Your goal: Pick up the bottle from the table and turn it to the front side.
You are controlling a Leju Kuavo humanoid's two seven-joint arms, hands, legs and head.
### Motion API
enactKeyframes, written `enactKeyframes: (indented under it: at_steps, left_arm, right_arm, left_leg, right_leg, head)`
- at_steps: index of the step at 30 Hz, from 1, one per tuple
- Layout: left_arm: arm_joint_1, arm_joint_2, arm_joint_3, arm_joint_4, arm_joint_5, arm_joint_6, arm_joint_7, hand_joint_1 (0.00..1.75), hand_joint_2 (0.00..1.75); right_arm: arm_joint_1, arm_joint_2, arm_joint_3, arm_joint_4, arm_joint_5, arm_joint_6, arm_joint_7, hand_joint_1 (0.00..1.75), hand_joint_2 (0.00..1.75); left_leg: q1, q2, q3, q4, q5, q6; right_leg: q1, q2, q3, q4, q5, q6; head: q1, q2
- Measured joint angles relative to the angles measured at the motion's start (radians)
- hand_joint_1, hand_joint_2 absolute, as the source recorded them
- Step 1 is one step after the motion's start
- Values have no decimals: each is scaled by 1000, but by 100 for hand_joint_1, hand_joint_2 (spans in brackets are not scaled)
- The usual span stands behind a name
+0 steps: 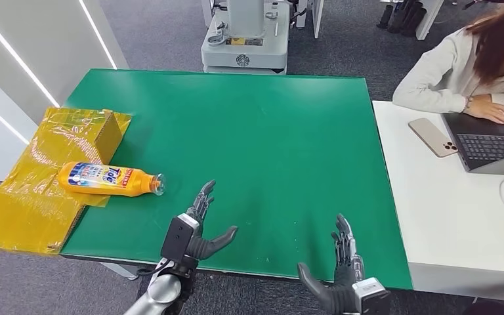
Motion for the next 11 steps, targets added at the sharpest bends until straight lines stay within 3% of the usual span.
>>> enactKeyframes:
  at_steps: [11]
  left_arm:
    - [16,11,6,21,15,11,-11,0,175]
  right_arm:
    - [27,3,-2,-42,-19,-16,2,0,175]
  left_leg:
    - [0,0,0,0,0,0]
  right_leg:
    - [0,0,0,0,0,0]
  head:
    - [0,0]
